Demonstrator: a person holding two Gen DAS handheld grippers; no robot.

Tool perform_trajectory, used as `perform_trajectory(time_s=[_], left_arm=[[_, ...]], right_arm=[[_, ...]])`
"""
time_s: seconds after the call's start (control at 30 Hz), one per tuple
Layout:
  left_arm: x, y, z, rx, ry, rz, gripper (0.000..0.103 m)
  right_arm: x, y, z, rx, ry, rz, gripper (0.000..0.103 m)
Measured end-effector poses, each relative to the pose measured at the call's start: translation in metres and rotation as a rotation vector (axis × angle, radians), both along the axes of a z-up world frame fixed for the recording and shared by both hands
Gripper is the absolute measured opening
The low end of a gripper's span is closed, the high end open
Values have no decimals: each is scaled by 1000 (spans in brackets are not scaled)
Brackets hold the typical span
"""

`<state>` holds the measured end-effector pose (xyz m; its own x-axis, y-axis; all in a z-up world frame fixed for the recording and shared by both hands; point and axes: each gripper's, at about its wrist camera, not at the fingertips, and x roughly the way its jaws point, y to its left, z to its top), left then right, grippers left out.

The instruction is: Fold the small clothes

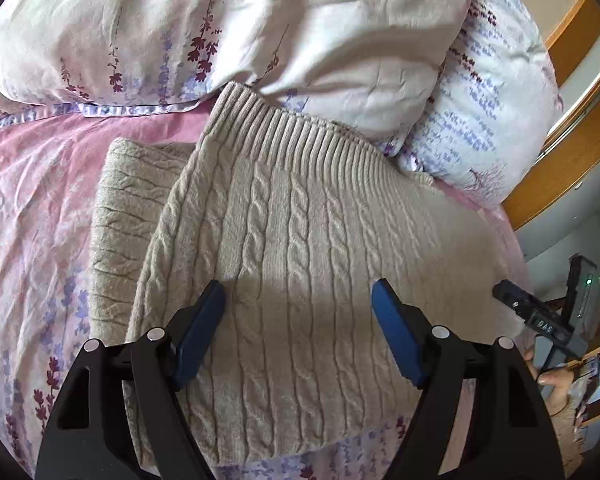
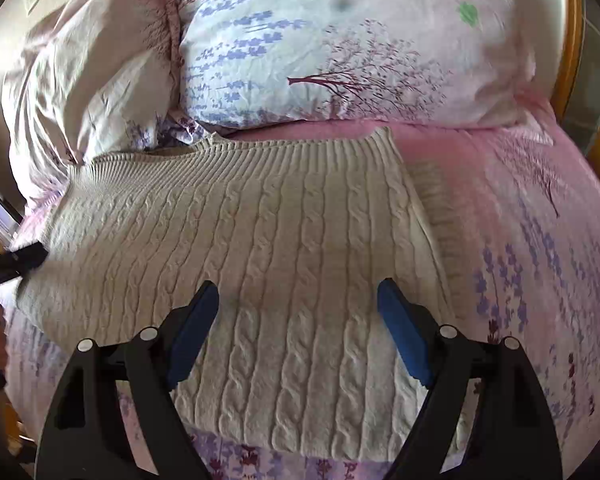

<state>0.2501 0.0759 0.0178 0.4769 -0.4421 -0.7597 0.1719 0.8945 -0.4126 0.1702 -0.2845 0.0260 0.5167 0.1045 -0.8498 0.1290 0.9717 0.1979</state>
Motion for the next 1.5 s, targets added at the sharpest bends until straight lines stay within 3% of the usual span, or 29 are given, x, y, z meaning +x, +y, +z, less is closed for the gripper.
perform_trajectory(time_s=[0.2,0.37,0.5,0.63,0.93,1.13,1.5], left_arm=[[-10,22,4,2,21,26,77],[-22,47,8,-40,19,58,77],[-27,60,15,-5,-1,105,77],[-26,79,14,-29,6,157,77],[-3,83,-11,-36,94,211,77],[1,79,-14,-70,85,208,77],[7,76,-17,-118,46,239,71]], right_arm=[[-17,-3,18,-1,-10,-7,81],[-35,-23,31,85,-44,-53,81],[-39,-31,31,45,-44,-114,81],[-40,-31,35,78,-91,-112,81],[27,64,26,-123,-62,48,83],[49,97,9,-296,-34,56,90],[52,84,0,-244,-15,28,100]])
